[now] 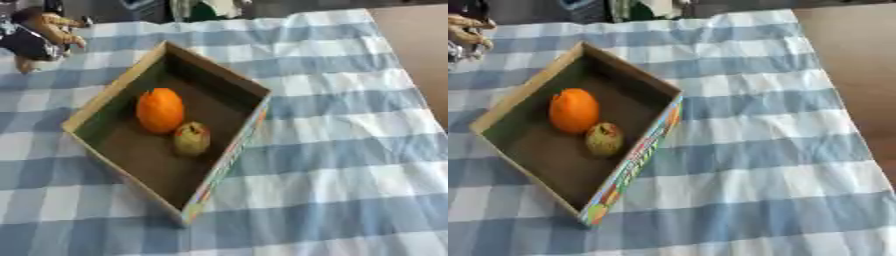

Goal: Pick up objects on the table and place them in the box.

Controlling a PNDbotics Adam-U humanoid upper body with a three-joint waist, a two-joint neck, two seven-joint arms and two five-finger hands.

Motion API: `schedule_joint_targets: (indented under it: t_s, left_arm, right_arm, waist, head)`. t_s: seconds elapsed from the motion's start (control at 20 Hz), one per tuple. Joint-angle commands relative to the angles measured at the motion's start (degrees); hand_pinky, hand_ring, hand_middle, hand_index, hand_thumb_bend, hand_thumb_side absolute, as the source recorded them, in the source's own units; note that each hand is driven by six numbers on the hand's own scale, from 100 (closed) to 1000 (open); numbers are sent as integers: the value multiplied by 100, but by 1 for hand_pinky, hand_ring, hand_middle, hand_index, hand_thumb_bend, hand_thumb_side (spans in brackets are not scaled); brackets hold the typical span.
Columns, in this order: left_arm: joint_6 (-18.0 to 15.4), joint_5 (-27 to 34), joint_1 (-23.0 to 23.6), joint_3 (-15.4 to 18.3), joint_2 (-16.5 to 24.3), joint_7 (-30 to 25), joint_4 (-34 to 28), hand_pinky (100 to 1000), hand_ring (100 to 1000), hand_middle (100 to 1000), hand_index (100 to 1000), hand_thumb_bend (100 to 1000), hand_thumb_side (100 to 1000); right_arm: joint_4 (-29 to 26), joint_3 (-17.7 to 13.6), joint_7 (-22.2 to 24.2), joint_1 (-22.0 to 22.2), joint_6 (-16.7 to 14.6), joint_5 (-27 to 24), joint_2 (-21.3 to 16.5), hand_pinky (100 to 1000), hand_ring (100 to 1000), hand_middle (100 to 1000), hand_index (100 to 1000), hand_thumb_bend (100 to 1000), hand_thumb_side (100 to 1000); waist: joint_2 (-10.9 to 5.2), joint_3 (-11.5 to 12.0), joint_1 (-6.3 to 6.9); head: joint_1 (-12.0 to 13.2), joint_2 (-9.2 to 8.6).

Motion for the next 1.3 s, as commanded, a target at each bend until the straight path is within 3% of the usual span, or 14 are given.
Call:
schedule_joint_targets:
  t_s: [0.05,0.5,1.3]
  left_arm:
    - [138,182,-172,-155,-83,157,-500,402,545,451,513,100,287]
    - [-98,432,-177,-685,-778,-124,-1178,404,547,453,513,100,284]
    - [-319,624,213,-1356,-956,-456,-800,426,568,482,563,100,268]
  right_arm:
    - [-111,-47,-16,-81,13,-27,-78,747,878,632,822,100,589]
    - [-111,-37,-35,-107,23,-37,-44,747,878,630,821,100,584]
    - [-111,-41,-52,-119,26,-56,-19,747,879,631,821,100,581]
  waist:
    - [-178,7,-11]
    - [-191,-8,4]
    - [-184,-18,61]
  head:
    - [-50,56]
    - [-46,84]
    - [-40,46]
